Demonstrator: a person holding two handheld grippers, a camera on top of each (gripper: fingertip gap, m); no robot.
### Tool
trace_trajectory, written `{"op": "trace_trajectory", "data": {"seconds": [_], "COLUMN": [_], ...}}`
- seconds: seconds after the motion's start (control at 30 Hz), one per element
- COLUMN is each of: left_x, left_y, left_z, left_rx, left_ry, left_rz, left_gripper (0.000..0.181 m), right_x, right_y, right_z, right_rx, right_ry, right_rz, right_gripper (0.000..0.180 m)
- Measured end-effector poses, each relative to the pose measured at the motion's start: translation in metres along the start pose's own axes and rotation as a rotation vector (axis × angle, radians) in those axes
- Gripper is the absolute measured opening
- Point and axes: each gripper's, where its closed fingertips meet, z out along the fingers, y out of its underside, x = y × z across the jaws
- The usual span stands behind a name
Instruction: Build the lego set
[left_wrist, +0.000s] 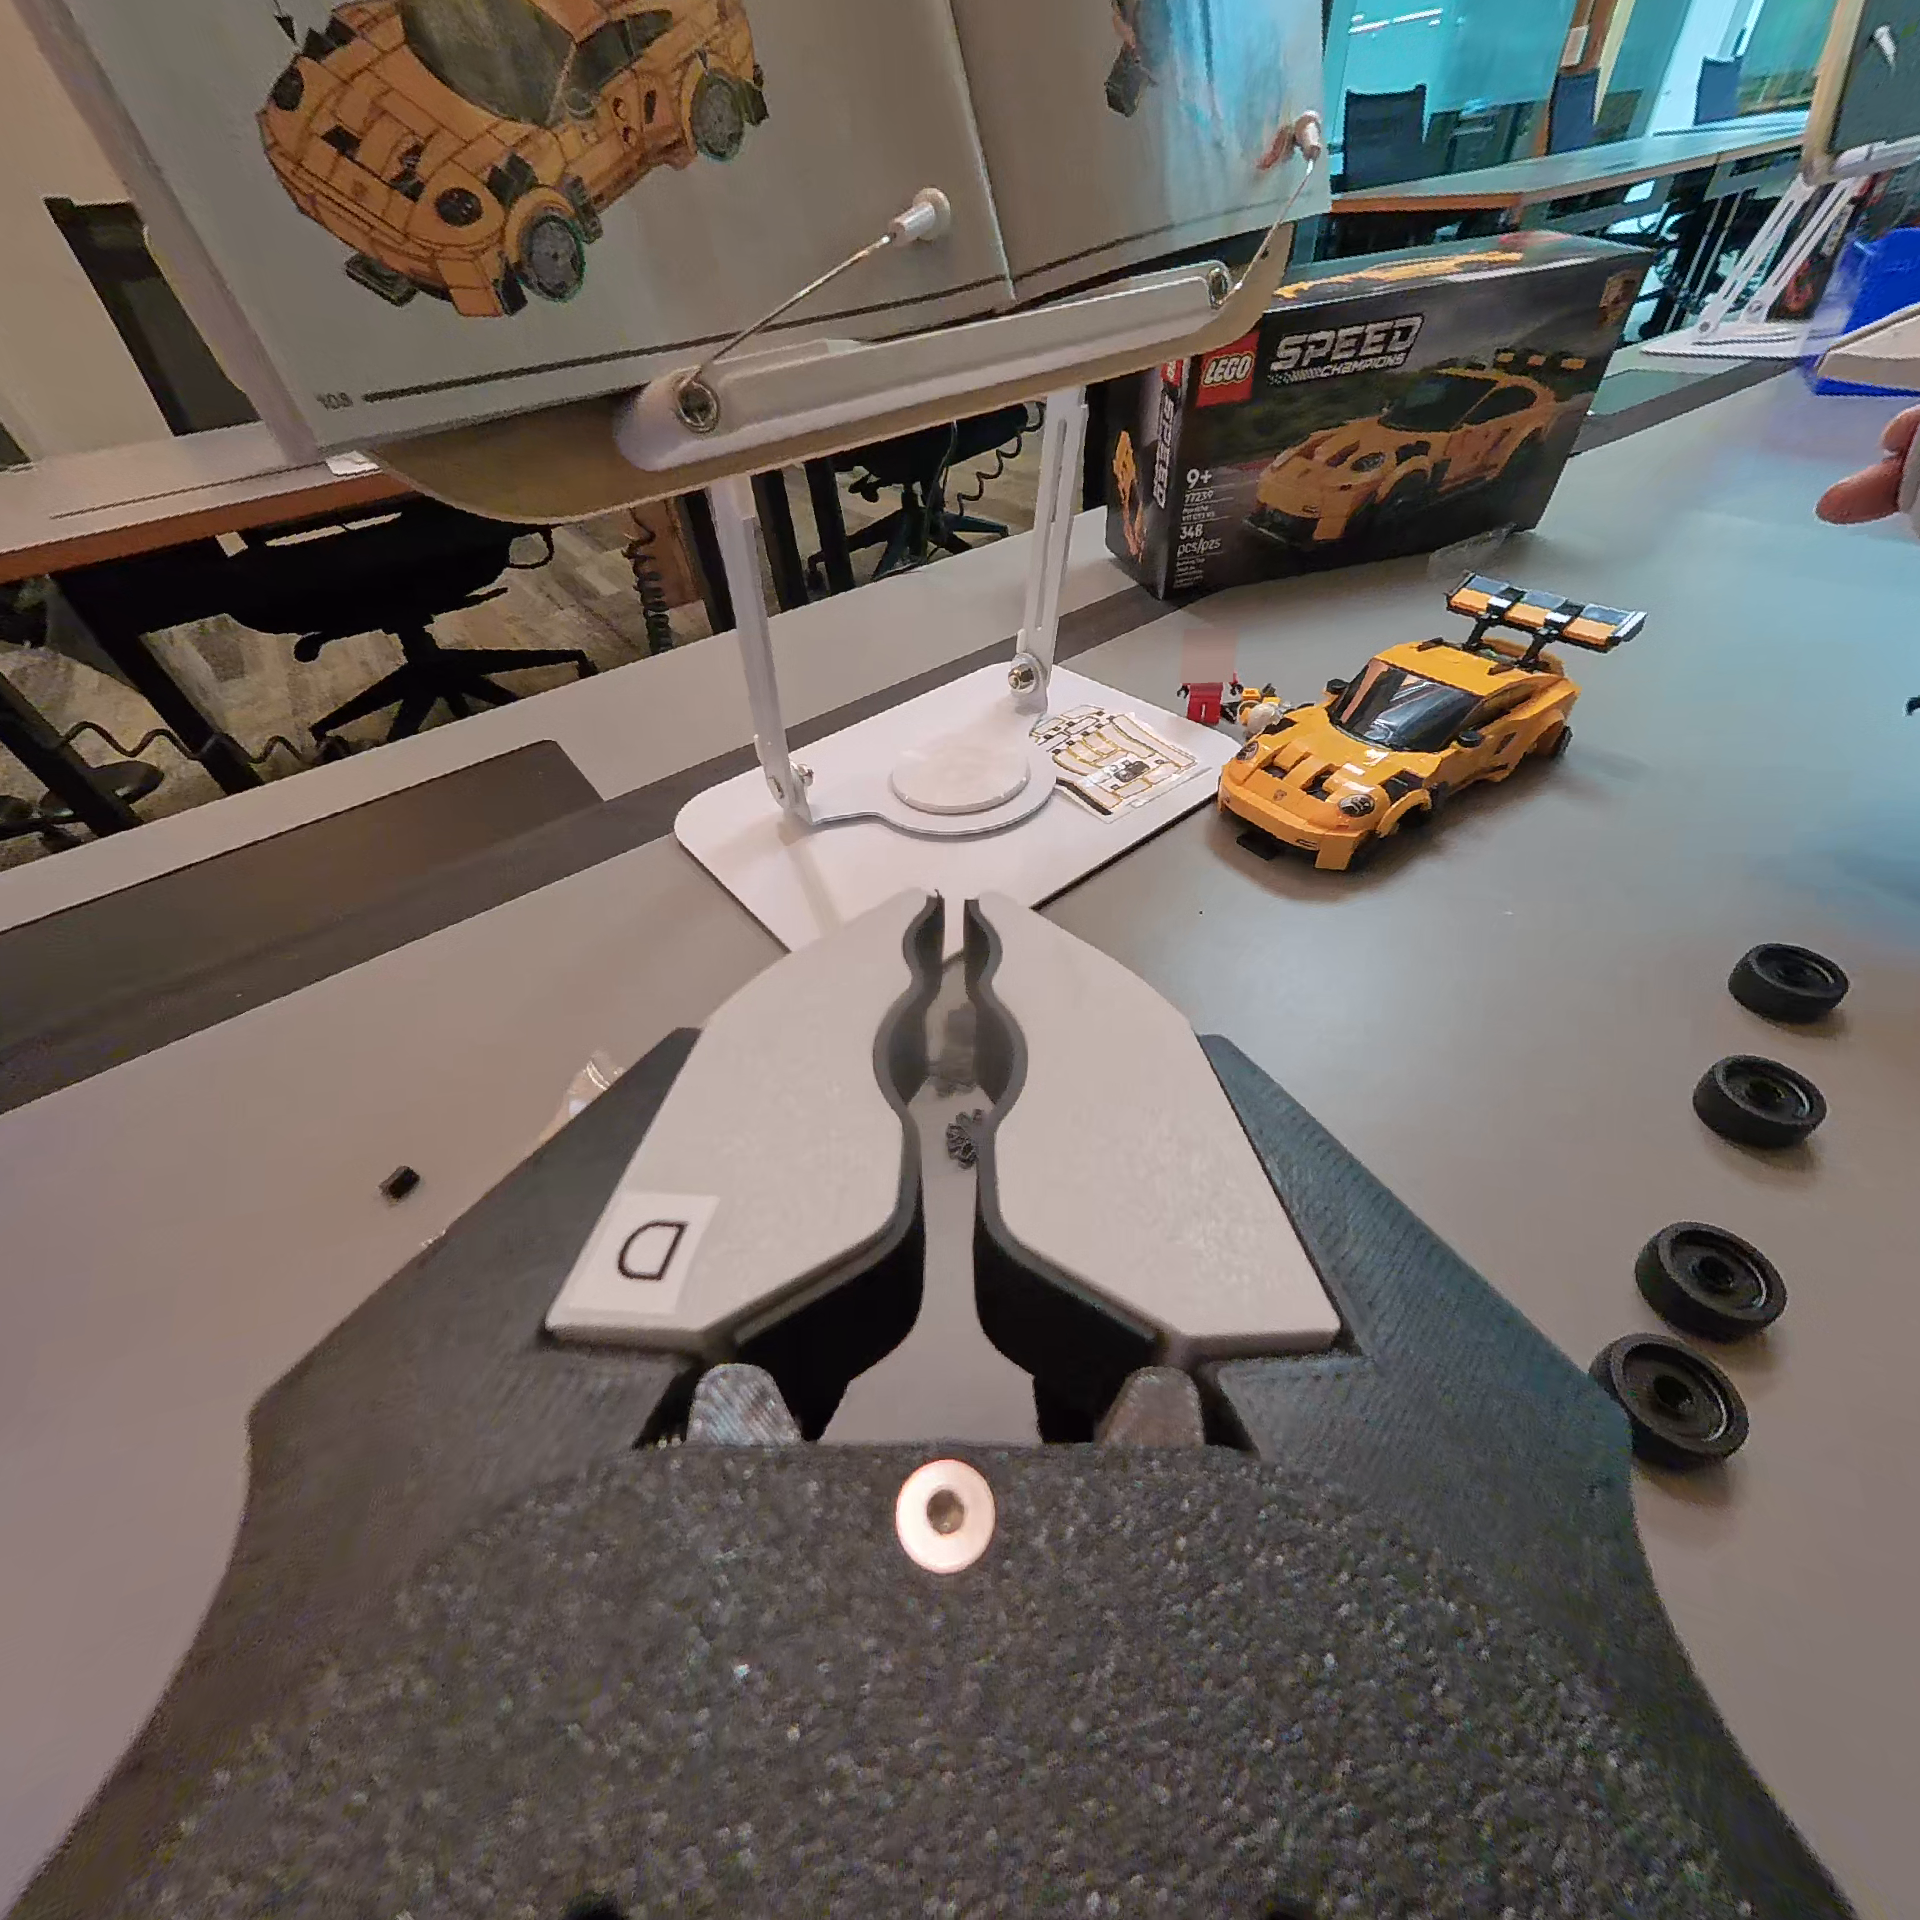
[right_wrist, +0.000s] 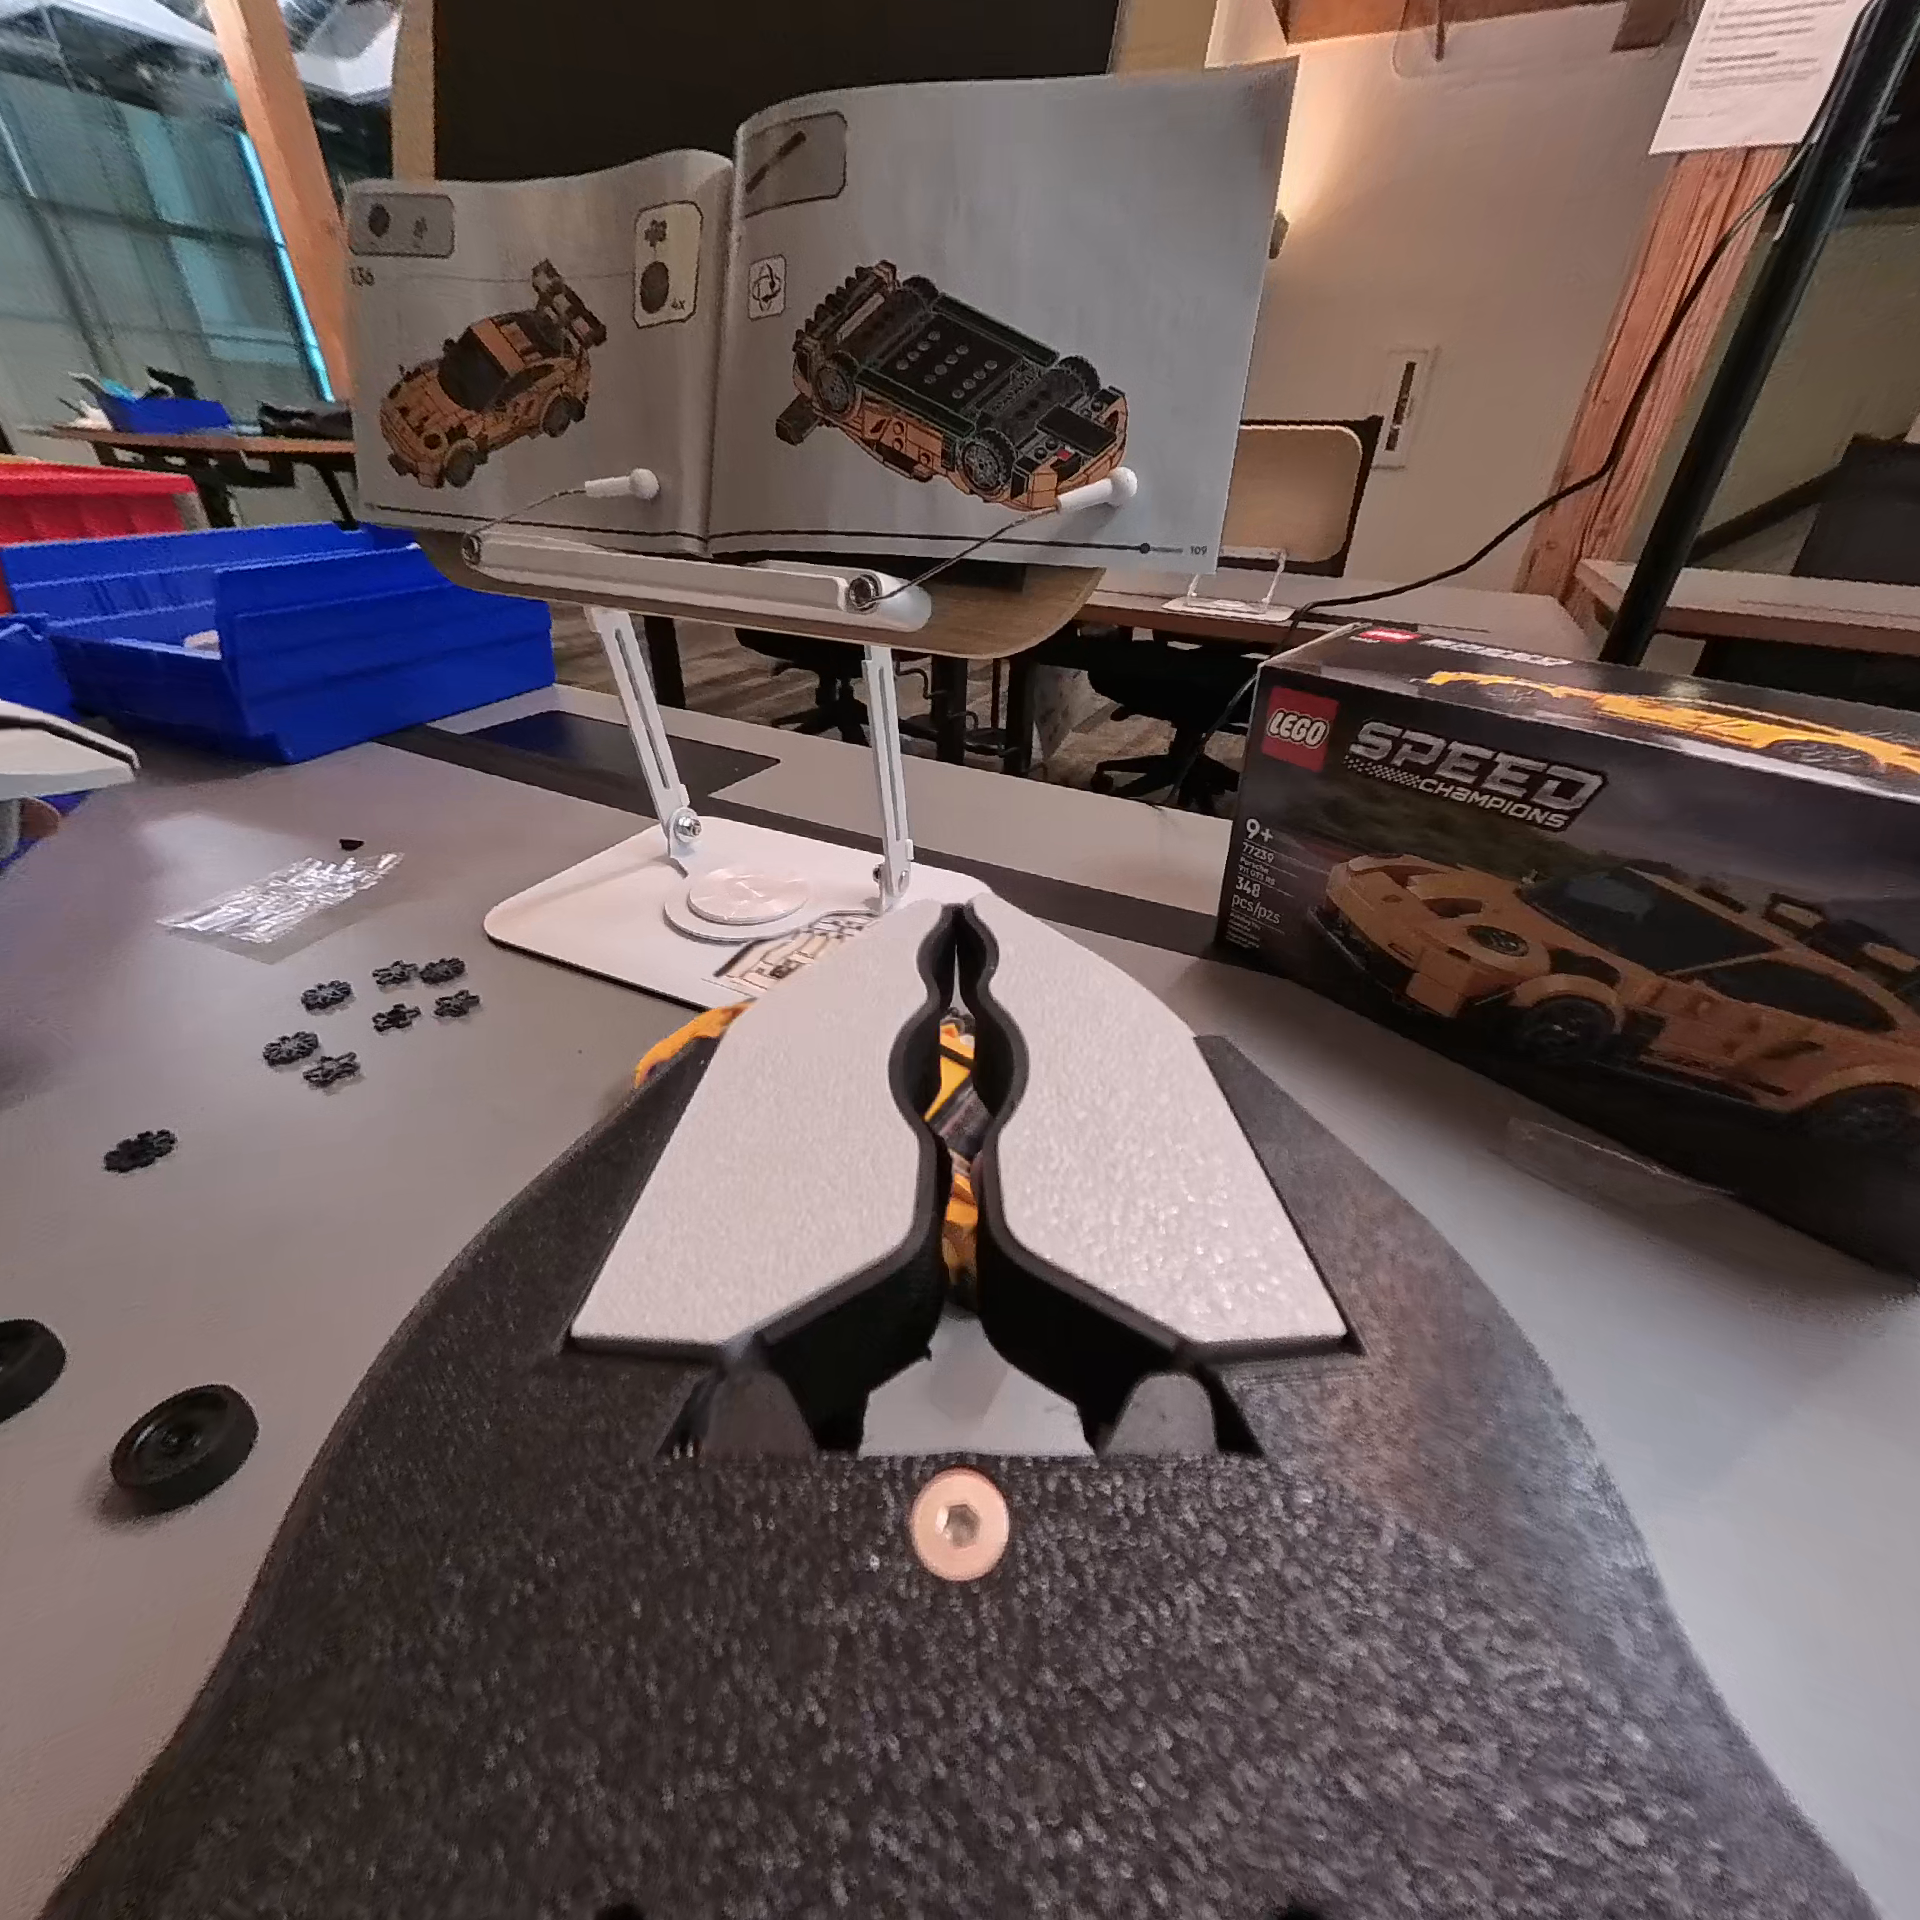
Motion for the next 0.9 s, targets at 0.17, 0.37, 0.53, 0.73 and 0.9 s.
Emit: {"op": "trace_trajectory", "data": {"seconds": [0.17, 0.37, 0.53, 0.73, 0.9], "left_x": [-0.005, -0.002, 0.019, 0.039, 0.040], "left_y": [-0.001, 0.014, 0.054, 0.083, 0.094], "left_z": [-0.003, 0.003, 0.013, 0.019, 0.027], "left_rx": [0.006, -0.071, -0.301, -0.435, -0.516], "left_ry": [-0.019, 0.020, 0.158, 0.272, 0.250], "left_rz": [0.008, -0.008, -0.060, -0.089, -0.055], "left_gripper": [0.003, 0.007, 0.021, 0.026, 0.023], "right_x": [0.000, -0.006, -0.006, -0.015, -0.014], "right_y": [-0.010, -0.005, 0.005, 0.004, 0.003], "right_z": [-0.004, -0.002, 0.003, 0.003, 0.002], "right_rx": [0.056, 0.040, -0.006, -0.009, -0.014], "right_ry": [0.012, -0.004, -0.007, -0.040, -0.050], "right_rz": [-0.040, -0.064, -0.041, -0.048, -0.010], "right_gripper": [0.000, 0.000, 0.000, 0.000, 0.000]}}
